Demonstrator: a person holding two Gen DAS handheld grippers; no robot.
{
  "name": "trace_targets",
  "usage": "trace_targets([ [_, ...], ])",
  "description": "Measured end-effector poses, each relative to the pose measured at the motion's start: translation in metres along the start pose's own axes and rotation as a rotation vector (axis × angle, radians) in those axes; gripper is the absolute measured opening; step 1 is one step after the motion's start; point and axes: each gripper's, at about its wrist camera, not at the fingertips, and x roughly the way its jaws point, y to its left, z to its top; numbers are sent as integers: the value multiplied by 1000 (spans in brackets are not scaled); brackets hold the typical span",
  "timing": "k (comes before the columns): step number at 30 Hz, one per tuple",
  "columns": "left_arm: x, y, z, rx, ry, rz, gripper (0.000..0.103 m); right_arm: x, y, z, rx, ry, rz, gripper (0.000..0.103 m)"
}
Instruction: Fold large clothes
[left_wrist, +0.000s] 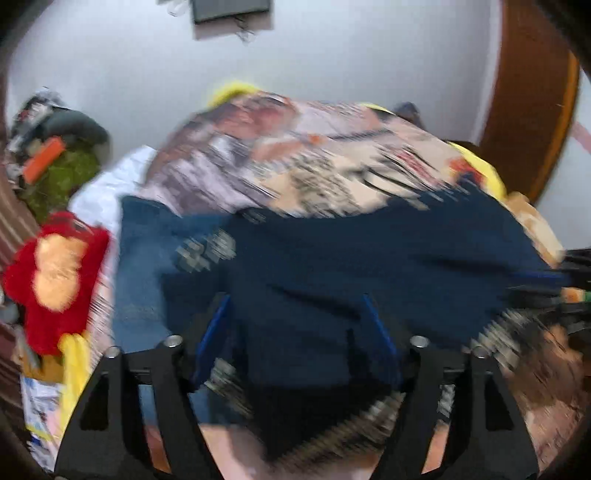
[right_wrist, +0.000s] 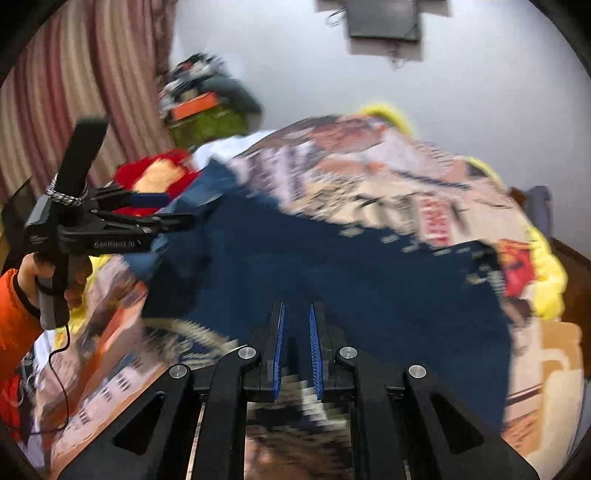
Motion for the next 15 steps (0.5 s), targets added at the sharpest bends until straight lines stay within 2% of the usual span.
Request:
trace_targets([
  [1,3,-11,-11,9,21,-38,78,9,9,-4,-27,29,-8,8],
  [4,23,-37,-36,47,96,-62,78,46,27,-26,-123,148,-149,8],
  [6,41,-49,-54,73,140,-28,80,54,29,-41,-174,126,-188,8],
  [7,48,-54,-64,87,132,-2,82,51,28,-43,-176,119,-190,8],
  [9,48,-55,-70,93,95,25,87,45,20,-43,-139,127,-224,8],
  [13,52,-51,-69,45,118,26,87,31,-10,-54,-55,115,-257,8],
  [15,52,-51,-72,43,113,32,88,23,-30,-60,18,110,-224,8],
])
